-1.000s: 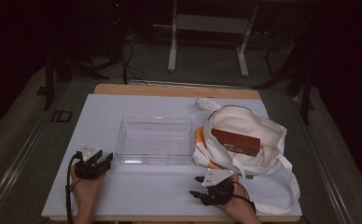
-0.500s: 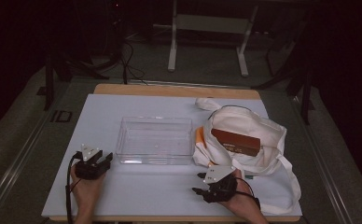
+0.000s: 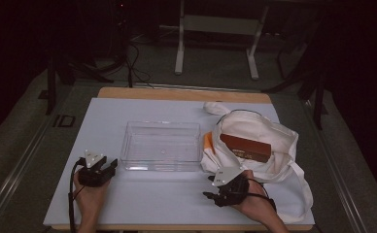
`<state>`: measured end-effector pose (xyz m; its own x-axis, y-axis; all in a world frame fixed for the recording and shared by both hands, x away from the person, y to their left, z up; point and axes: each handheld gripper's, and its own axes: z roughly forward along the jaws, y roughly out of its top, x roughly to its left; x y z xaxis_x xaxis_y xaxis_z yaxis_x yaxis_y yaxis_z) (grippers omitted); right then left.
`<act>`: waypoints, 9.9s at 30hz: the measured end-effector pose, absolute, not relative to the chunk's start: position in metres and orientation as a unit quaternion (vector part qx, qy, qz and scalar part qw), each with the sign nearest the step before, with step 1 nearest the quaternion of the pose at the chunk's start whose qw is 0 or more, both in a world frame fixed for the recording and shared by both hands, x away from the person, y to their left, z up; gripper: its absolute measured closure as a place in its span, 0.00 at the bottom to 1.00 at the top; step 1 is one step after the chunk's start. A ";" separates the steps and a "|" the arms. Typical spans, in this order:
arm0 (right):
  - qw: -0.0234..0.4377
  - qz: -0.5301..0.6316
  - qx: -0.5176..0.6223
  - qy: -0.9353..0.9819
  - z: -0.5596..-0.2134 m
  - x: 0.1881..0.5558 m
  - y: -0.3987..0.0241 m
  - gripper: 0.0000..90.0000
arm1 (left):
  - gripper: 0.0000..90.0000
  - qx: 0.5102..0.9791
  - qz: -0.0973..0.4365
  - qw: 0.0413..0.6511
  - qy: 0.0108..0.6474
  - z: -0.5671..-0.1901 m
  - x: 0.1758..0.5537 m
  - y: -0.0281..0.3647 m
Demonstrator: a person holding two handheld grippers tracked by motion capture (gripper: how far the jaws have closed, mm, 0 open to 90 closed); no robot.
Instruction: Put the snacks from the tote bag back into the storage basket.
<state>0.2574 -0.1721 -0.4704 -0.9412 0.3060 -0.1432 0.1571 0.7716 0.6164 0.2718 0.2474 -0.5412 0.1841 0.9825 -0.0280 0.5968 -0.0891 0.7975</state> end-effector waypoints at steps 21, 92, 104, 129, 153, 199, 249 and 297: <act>0.135 0.285 0.112 0.942 -0.448 0.266 -0.178 0.51 | 0.60 0.684 0.275 0.353 0.577 -0.541 0.272 0.248; 0.162 0.240 0.104 0.951 -0.405 0.296 -0.209 0.50 | 0.62 0.682 0.277 0.354 0.576 -0.541 0.271 0.248; 0.168 0.231 0.105 0.952 -0.399 0.303 -0.215 0.49 | 0.62 0.684 0.276 0.353 0.576 -0.541 0.271 0.248; 0.179 0.218 0.140 0.949 -0.389 0.322 -0.243 0.49 | 0.62 0.685 0.278 0.351 0.575 -0.541 0.271 0.247; 0.182 0.191 0.157 0.952 -0.389 0.337 -0.262 0.49 | 0.62 0.684 0.279 0.352 0.575 -0.541 0.271 0.247; 0.157 0.131 0.205 0.957 -0.407 0.369 -0.293 0.42 | 0.62 0.682 0.278 0.353 0.577 -0.541 0.271 0.248; 0.075 0.088 0.248 0.962 -0.447 0.417 -0.304 0.27 | 0.61 0.678 0.278 0.356 0.580 -0.541 0.271 0.249; -0.019 0.004 0.226 0.974 -0.480 0.423 -0.284 0.48 | 0.61 0.677 0.277 0.357 0.581 -0.541 0.271 0.249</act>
